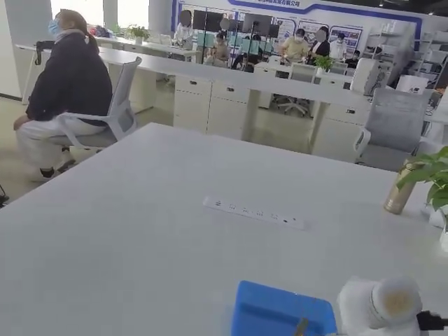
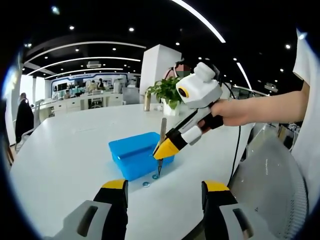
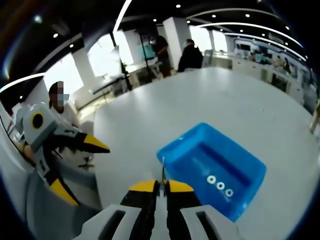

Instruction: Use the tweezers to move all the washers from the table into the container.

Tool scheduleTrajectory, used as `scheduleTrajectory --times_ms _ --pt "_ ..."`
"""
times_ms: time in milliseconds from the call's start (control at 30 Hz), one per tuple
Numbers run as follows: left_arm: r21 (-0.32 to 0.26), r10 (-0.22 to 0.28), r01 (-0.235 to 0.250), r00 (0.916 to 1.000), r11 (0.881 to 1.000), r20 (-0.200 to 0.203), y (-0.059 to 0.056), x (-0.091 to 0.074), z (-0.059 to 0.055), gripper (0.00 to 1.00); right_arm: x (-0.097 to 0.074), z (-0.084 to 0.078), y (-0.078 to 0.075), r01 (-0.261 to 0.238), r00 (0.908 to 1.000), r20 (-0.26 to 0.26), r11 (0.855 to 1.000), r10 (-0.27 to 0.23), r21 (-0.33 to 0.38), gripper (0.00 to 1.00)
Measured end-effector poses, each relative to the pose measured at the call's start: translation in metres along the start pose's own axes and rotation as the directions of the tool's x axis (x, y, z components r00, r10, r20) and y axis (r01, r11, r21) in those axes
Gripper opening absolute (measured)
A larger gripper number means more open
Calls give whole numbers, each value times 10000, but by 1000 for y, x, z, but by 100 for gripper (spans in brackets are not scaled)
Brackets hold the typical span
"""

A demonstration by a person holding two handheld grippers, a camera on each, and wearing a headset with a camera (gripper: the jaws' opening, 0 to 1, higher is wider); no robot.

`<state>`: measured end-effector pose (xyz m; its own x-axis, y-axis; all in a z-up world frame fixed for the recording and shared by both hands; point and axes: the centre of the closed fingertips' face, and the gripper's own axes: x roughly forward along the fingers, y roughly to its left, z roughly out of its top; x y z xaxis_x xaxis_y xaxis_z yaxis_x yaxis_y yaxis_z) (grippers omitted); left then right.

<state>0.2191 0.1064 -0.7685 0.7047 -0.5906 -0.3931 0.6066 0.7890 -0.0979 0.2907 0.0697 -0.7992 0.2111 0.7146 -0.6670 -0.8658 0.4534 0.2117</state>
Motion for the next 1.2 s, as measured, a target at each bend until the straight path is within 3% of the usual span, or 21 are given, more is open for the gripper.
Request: scheduleTrajectory --times_ms 167,267,400,633,767,900,1200 --pt "-8 11 -11 10000 10000 -8 0 0 0 58 6 -7 -6 341 9993 -168 9993 -344 -168 3" --pt "13 5 -5 10000 10000 -27 0 0 -1 58 6 -4 -7 622 9981 30 9970 -621 -461 3" --pt "29 -11 11 10000 10000 -41 0 0 -1 58 8 -4 -3 705 9975 48 9937 -704 -875 3" --pt "84 -40 41 10000 10000 -61 -1 0 -1 58 11 -6 -2 815 9966 -76 9930 -825 -859 3" --pt "84 -39 39 10000 10000 -55 -1 0 -1 58 13 -5 1 759 9968 -160 9909 -782 -1111 3" --pt "131 -68 69 9999 9999 -77 -2 0 -1 58 17 -7 -7 721 9964 -341 9869 -778 -1441 3" --pt "170 -93 95 9999 9998 -134 -2 1 -2 57 16 -13 -2 269 9979 -552 9936 -331 -1099 3"
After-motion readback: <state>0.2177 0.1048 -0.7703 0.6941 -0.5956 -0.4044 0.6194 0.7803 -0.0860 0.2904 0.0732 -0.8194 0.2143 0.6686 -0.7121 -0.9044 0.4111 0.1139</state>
